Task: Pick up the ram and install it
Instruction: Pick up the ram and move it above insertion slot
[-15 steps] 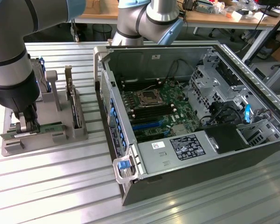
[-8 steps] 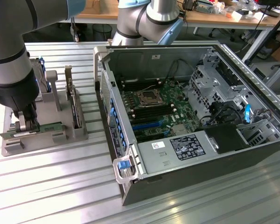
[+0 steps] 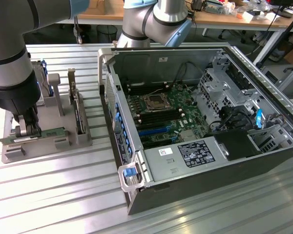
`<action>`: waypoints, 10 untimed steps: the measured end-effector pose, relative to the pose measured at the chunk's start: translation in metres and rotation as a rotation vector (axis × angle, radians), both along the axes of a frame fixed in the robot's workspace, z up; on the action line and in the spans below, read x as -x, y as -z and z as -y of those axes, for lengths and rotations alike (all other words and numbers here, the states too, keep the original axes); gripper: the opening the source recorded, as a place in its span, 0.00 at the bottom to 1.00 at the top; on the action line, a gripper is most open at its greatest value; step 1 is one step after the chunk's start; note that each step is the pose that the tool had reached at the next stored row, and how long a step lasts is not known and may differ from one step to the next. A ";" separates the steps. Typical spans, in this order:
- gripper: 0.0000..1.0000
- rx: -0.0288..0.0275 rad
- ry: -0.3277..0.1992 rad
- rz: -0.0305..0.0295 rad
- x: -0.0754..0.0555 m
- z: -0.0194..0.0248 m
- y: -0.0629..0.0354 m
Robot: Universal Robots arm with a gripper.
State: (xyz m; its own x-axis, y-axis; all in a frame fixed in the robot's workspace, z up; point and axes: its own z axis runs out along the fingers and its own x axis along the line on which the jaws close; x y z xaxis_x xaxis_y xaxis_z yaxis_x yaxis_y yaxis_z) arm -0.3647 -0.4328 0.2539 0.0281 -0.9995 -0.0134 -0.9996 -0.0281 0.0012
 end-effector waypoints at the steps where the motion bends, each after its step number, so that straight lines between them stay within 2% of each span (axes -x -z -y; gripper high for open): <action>1: 0.12 0.0000 0.000 0.0000 0.000 0.0000 -0.0005; 10: 0.12 0.0000 0.000 0.0000 0.000 0.0000 -0.0050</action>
State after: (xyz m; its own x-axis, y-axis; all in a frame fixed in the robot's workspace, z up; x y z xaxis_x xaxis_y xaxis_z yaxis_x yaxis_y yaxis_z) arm -0.3647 -0.4328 0.2589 0.0281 -0.9995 -0.0133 -0.9996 -0.0281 0.0012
